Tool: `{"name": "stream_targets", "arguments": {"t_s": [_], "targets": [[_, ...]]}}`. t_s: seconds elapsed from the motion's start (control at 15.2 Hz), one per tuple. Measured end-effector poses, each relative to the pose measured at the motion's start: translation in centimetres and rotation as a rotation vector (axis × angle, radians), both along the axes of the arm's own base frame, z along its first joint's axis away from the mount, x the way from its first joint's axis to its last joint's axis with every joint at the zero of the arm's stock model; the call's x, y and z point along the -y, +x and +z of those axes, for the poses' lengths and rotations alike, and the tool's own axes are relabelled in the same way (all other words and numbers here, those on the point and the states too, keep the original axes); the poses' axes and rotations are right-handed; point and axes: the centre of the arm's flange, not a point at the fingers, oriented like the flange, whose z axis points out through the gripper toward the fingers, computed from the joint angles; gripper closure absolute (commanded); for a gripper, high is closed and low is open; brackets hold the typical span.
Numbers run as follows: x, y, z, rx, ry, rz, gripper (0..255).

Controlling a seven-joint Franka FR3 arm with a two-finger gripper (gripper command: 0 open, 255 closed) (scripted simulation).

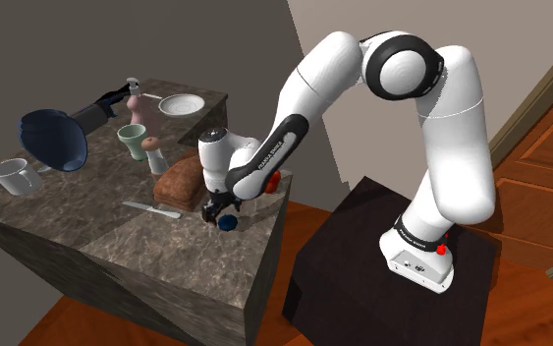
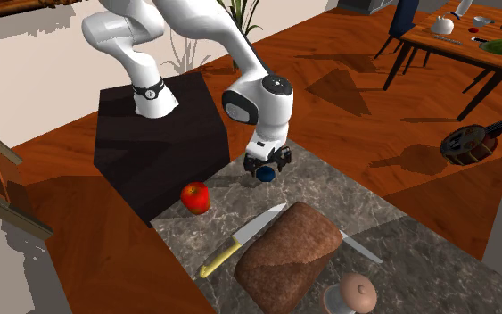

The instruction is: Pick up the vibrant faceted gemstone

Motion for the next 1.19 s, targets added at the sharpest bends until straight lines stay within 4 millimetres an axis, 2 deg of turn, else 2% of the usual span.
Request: {"name": "stream_targets", "arguments": {"t_s": [0.33, 0.4, 1.06, 1.19], "targets": [[0.0, 0.0, -2.7, 0.0, 0.0, 0.0, 0], [0.0, 0.0, -2.9, 0.0, 0.0, 0.0, 255], [0.0, 0.1, -3.0, 0.002, 0.0, -0.001, 255], [-0.1, 0.0, -2.4, 0.001, 0.0, 0.0, 255]]}}
